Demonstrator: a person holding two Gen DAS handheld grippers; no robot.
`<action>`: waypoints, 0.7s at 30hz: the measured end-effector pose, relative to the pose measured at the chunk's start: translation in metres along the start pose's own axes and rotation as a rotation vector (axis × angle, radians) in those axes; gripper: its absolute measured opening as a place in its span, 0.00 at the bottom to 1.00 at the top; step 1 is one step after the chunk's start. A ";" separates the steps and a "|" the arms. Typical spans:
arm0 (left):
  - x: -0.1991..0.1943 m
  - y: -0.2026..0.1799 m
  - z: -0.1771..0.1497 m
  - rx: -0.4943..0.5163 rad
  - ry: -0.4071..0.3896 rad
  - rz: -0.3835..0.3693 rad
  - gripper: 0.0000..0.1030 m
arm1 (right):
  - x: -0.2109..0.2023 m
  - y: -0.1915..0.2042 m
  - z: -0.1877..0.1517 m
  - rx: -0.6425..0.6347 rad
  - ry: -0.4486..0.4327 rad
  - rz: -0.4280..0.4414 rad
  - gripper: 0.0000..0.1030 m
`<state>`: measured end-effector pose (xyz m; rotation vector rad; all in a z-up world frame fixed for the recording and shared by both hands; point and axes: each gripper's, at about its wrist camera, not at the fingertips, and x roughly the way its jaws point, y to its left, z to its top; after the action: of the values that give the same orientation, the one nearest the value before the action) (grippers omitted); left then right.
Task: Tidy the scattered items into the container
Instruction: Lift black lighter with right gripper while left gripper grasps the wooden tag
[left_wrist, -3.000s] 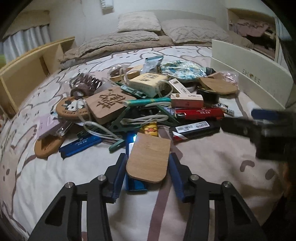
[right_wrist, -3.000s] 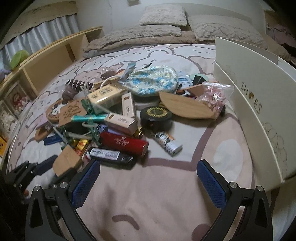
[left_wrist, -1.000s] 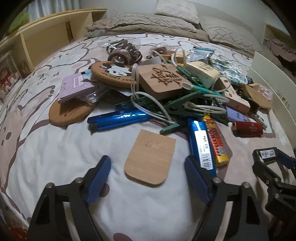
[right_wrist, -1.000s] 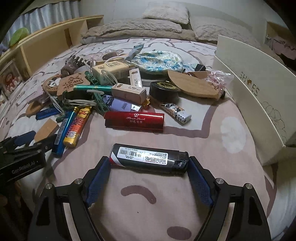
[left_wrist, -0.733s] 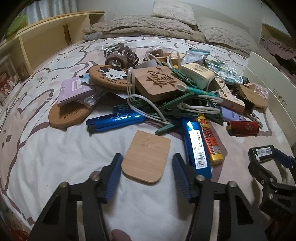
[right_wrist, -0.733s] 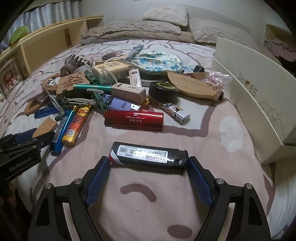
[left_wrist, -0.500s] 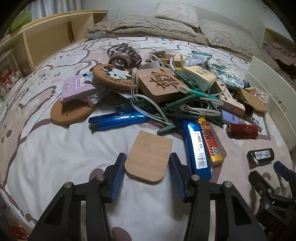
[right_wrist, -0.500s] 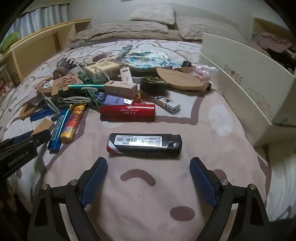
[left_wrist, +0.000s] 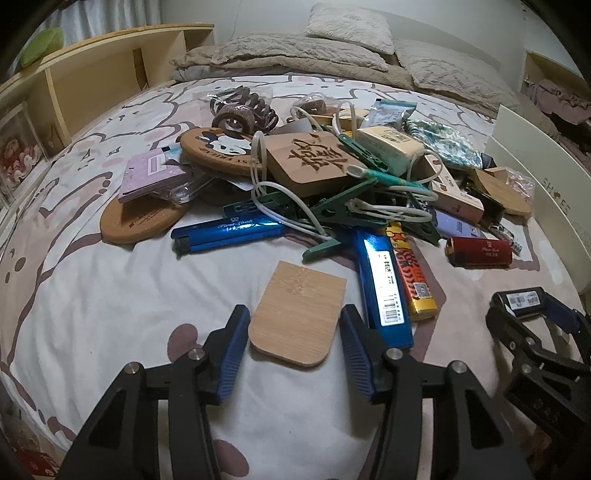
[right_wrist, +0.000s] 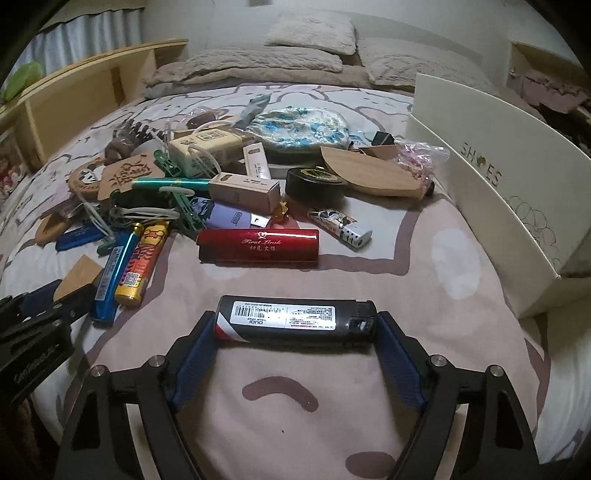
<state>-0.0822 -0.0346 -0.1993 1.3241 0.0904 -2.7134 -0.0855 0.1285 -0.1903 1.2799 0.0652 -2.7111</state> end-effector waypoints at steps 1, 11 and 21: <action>0.000 0.000 0.001 -0.001 0.002 0.001 0.52 | -0.001 -0.001 0.000 -0.002 -0.001 0.004 0.81; 0.006 -0.001 0.006 0.025 0.023 -0.018 0.47 | -0.012 -0.008 -0.004 0.010 -0.003 0.043 0.81; -0.010 -0.002 0.003 0.035 0.010 -0.024 0.47 | -0.026 -0.011 -0.001 0.019 -0.032 0.065 0.81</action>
<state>-0.0784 -0.0316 -0.1896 1.3541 0.0608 -2.7404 -0.0697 0.1420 -0.1714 1.2216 -0.0047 -2.6825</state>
